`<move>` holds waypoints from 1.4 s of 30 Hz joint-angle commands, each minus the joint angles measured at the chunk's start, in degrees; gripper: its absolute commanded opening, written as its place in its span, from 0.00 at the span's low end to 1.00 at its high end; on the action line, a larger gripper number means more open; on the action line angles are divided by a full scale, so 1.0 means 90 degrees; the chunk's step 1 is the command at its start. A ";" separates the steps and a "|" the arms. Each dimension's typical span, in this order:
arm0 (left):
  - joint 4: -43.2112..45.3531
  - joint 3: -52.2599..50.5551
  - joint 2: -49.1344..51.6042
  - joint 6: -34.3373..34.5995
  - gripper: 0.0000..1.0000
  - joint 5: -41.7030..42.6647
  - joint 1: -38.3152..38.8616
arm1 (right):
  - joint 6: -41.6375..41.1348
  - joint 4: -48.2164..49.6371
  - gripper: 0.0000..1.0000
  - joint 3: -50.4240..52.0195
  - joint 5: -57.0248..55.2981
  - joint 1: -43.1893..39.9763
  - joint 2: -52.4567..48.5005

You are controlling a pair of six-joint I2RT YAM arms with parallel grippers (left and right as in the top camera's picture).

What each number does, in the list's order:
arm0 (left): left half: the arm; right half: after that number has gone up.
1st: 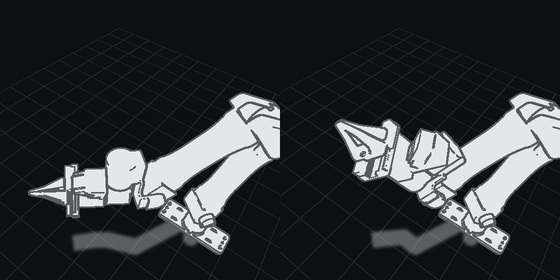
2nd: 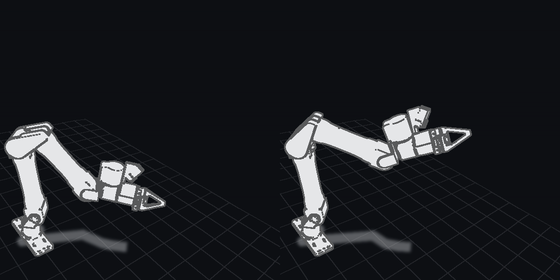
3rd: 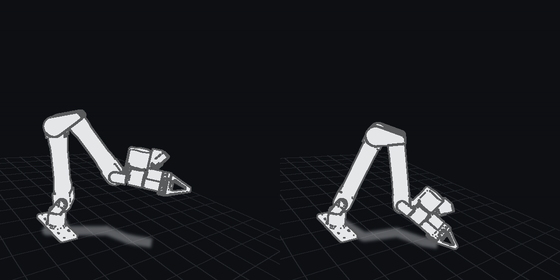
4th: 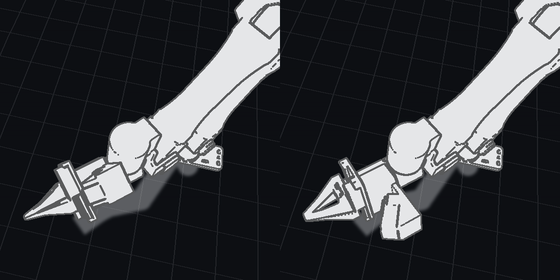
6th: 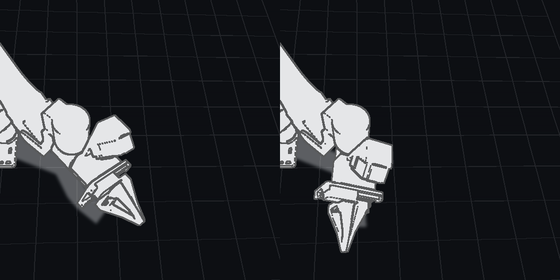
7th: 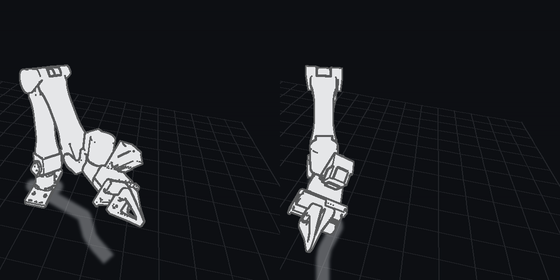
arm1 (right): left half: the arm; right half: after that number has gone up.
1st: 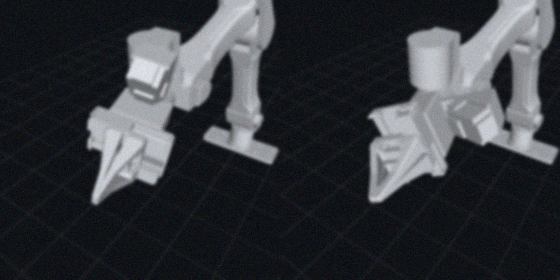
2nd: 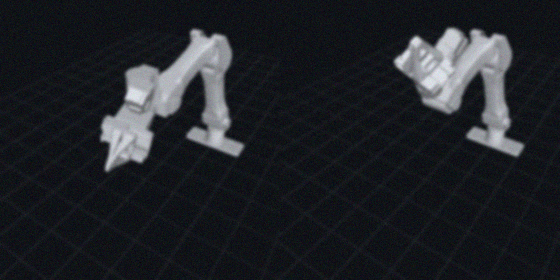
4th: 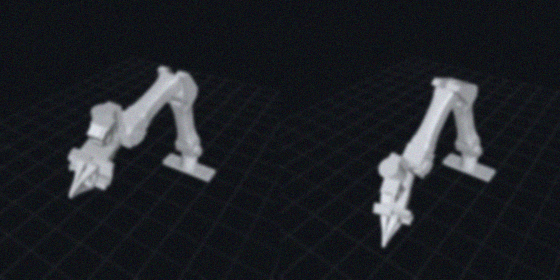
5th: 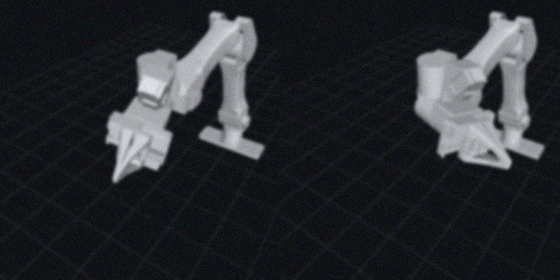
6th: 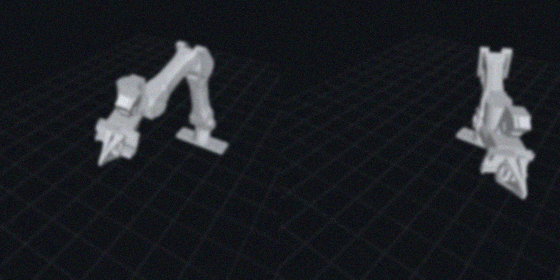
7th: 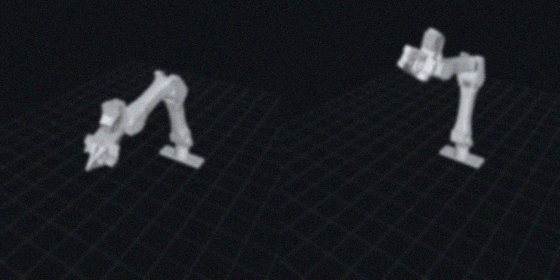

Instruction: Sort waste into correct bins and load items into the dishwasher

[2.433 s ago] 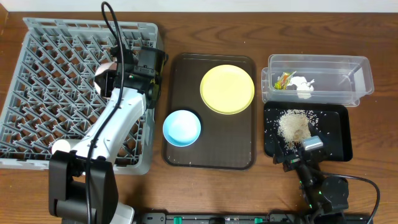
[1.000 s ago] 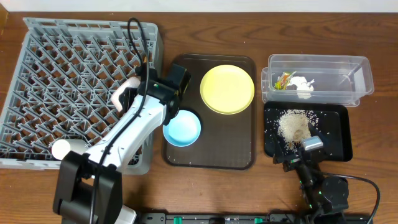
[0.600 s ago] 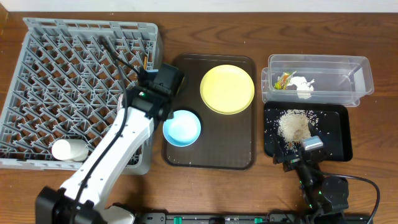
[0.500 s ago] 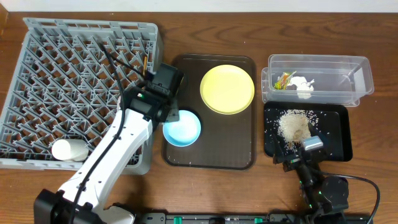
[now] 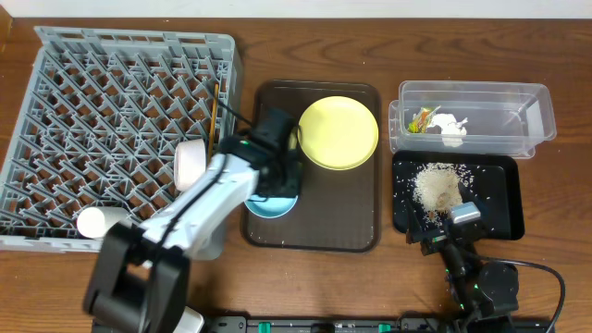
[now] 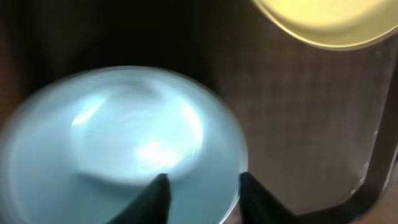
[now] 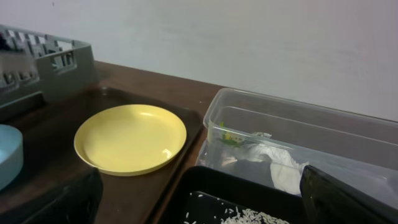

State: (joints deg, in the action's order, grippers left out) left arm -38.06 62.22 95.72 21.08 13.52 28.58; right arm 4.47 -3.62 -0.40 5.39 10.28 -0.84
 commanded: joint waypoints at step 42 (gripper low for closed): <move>0.0651 -0.0974 0.0240 -0.1219 0.34 0.2004 -0.0648 | 0.0058 -0.0022 0.99 0.0010 0.0022 -0.0058 0.0046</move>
State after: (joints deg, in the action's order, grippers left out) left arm -32.93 53.56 96.68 10.85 29.98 21.96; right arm 4.47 -3.60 -0.40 5.39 10.28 -0.84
